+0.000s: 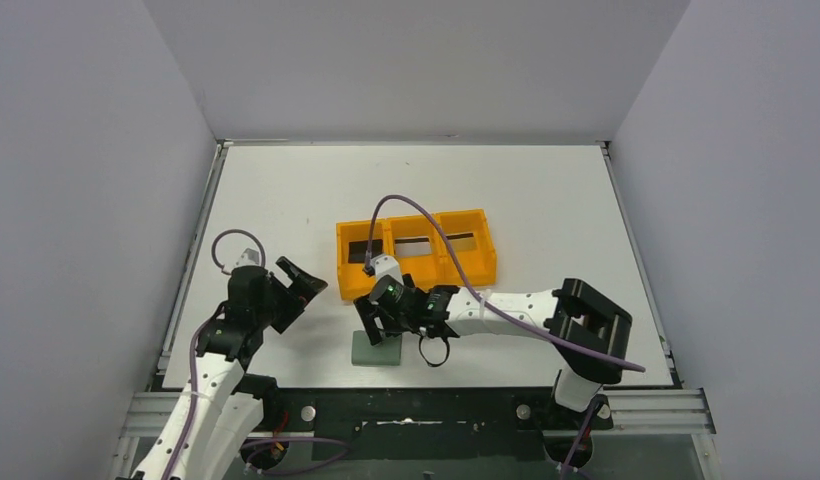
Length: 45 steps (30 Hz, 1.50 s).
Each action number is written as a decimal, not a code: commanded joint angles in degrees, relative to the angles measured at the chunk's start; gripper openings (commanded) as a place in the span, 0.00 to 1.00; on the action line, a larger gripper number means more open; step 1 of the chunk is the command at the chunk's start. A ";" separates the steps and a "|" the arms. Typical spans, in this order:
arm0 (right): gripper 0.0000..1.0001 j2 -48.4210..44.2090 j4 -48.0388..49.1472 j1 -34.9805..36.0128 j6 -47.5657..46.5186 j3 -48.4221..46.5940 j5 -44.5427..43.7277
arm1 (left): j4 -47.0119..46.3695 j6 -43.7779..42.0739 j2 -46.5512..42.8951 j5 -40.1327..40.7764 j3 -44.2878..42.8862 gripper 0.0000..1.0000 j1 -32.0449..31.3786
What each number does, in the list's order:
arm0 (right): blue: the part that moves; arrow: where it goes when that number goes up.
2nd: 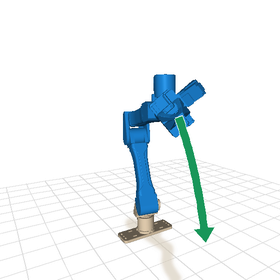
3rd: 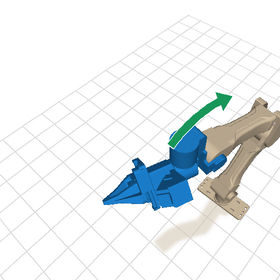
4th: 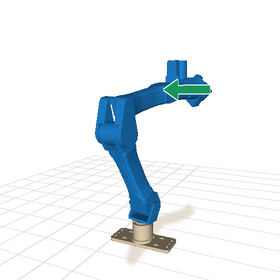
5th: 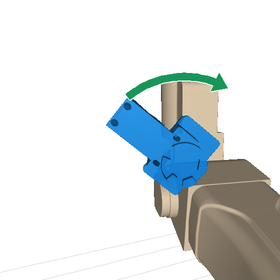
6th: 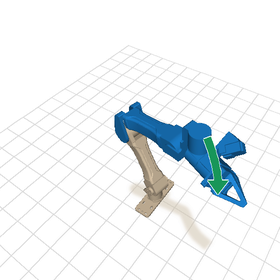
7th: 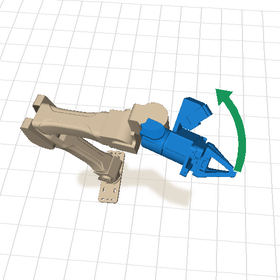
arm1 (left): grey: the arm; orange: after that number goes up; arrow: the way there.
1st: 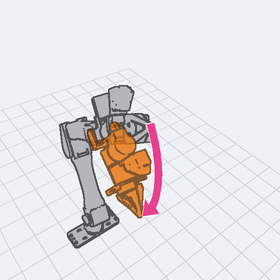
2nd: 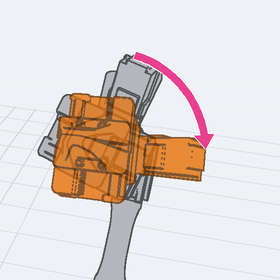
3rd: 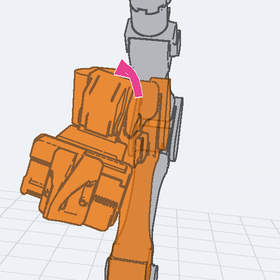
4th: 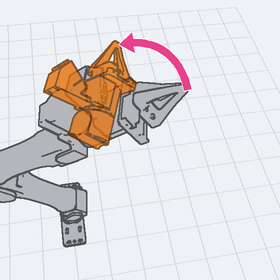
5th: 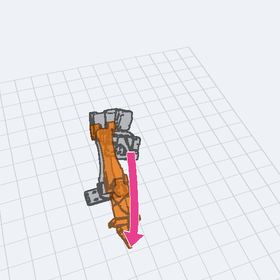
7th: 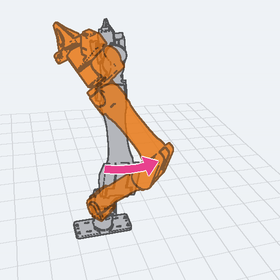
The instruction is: Take the credit cards out of the card holder
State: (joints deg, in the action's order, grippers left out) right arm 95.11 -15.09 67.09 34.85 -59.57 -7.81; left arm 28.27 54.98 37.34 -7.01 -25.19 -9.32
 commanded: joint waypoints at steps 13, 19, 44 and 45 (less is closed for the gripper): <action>0.57 1.64 -1.26 -0.29 5.83 4.89 -1.94 | 0.03 0.70 -0.91 1.67 -3.57 0.92 0.18; 0.48 -6.64 -3.00 0.58 24.88 15.57 -7.99 | -7.80 -4.83 3.36 -10.05 -1.53 0.91 -0.36; 0.49 -18.40 12.57 3.38 27.41 29.23 -2.72 | -28.41 13.20 17.11 12.19 9.03 0.66 -46.57; 0.46 -18.32 13.97 3.59 29.91 30.25 -3.23 | -29.08 14.12 18.28 12.36 9.06 0.64 -46.77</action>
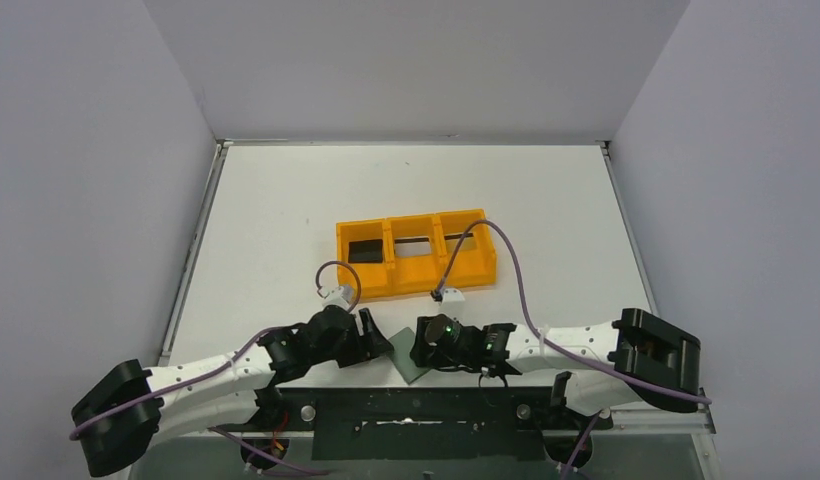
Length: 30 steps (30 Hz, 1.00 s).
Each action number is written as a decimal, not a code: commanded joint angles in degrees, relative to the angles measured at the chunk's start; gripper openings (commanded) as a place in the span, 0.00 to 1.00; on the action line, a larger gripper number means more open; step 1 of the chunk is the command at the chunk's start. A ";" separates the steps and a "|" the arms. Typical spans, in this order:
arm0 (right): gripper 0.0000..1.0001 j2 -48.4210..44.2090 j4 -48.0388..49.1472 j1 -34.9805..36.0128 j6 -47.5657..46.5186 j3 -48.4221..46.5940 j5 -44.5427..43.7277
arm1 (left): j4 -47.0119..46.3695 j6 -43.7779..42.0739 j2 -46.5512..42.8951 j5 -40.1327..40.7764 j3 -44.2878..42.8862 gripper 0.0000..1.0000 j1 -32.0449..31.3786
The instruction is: Take the credit cards out of the card holder
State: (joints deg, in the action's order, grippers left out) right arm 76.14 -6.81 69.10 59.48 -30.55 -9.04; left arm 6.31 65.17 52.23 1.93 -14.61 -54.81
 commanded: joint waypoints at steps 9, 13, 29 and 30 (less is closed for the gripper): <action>0.46 2.16 16.86 2.00 12.28 3.07 -3.22 | -9.51 4.41 8.96 7.57 -1.99 0.48 -1.62; 0.60 -0.10 -0.06 2.77 9.71 -3.00 -9.66 | -6.51 2.80 9.51 9.18 -2.45 0.43 -1.62; 0.92 0.60 -8.73 3.69 6.48 -10.20 -16.60 | -2.82 2.10 -10.28 11.21 4.24 0.97 0.28; 0.91 1.54 -8.00 4.04 6.65 -10.54 -16.25 | -2.99 1.96 -11.09 10.33 4.78 0.97 0.78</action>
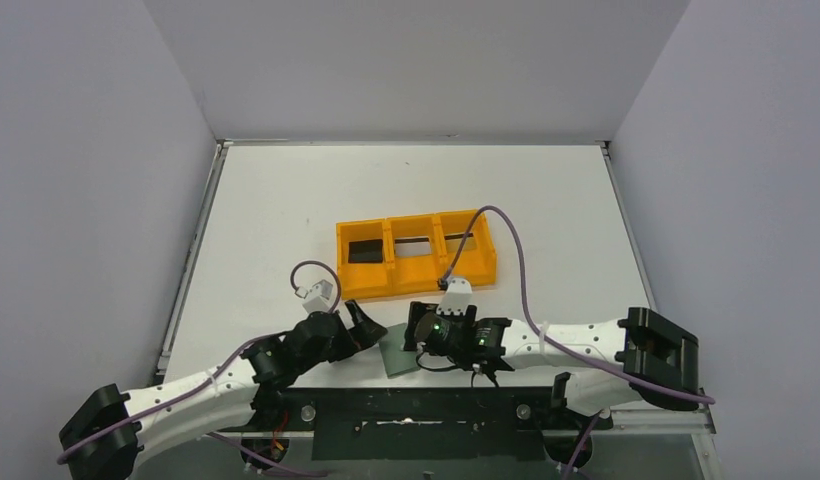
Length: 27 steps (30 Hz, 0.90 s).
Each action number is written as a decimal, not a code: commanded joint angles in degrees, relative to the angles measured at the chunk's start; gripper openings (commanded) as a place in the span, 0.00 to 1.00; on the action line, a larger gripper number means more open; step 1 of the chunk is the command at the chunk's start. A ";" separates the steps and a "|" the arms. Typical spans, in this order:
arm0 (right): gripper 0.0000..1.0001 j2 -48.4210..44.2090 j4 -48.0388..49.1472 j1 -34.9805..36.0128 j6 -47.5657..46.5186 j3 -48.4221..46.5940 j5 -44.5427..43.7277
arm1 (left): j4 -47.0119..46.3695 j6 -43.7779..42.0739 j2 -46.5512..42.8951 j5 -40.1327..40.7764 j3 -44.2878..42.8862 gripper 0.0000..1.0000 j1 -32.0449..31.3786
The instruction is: Take the credit cards out of the card holder
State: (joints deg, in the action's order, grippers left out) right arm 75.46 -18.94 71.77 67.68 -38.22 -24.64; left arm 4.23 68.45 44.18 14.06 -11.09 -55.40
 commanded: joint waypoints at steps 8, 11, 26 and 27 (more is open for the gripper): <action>0.74 11.36 0.40 2.67 -1.47 -10.04 0.14 | -7.20 -0.21 -8.85 -13.32 8.55 0.71 8.70; 0.69 13.60 -1.03 3.11 -1.40 -11.93 0.23 | -6.20 -0.59 -7.18 -14.16 8.00 0.61 8.77; 0.52 19.70 -6.64 4.38 0.70 -15.93 0.10 | -2.37 -7.26 2.06 -14.62 1.13 0.47 8.21; 0.50 20.06 -7.67 4.43 1.11 -16.33 -0.43 | -2.65 -7.54 2.67 -15.00 0.94 0.47 8.16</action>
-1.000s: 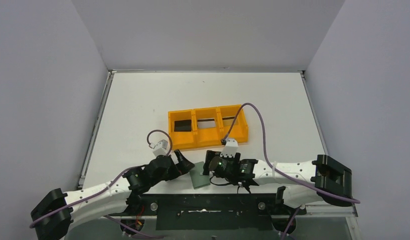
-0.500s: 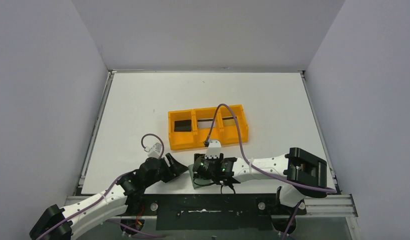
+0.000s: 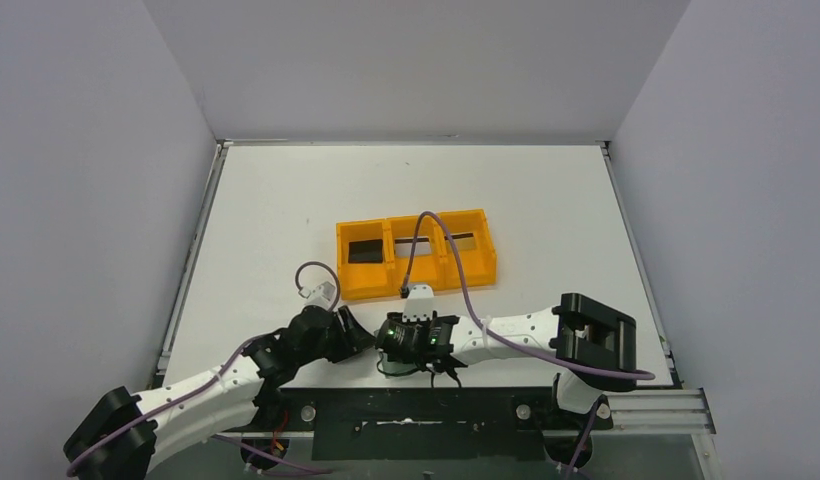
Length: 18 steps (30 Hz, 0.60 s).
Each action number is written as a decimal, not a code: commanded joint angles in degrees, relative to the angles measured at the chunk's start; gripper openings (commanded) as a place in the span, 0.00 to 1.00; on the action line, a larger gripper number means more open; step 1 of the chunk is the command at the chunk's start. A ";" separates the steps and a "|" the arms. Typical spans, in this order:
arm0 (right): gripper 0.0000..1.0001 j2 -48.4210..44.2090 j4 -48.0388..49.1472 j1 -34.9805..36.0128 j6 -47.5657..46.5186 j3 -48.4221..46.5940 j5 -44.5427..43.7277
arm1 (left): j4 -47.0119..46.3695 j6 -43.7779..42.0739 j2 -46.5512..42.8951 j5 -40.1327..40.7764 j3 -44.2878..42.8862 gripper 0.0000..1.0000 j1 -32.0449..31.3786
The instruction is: Take the credit cards out of the card holder
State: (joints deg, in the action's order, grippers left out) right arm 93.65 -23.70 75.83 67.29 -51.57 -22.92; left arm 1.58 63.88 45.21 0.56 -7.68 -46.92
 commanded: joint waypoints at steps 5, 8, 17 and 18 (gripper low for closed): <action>0.42 1.62 -2.76 -0.06 1.54 -2.53 -2.54 | -3.42 -3.71 4.47 -3.32 -2.71 0.46 -1.15; 0.38 0.24 2.24 -0.69 0.62 -0.07 0.26 | -6.35 -3.52 6.21 -4.20 -2.48 0.46 -1.73; 0.32 -6.07 19.47 -5.13 1.07 10.87 9.86 | -12.81 0.43 12.47 -3.12 0.04 0.31 -2.87; 0.32 -6.49 20.69 -5.52 1.09 11.73 10.63 | -13.58 0.80 12.77 -2.90 0.38 0.30 -2.92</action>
State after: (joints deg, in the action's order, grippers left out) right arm 88.90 -11.33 71.77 67.99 -43.20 -16.82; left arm -8.36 63.33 56.31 -3.36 -8.69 -49.19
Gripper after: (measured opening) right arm 0.387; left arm 0.322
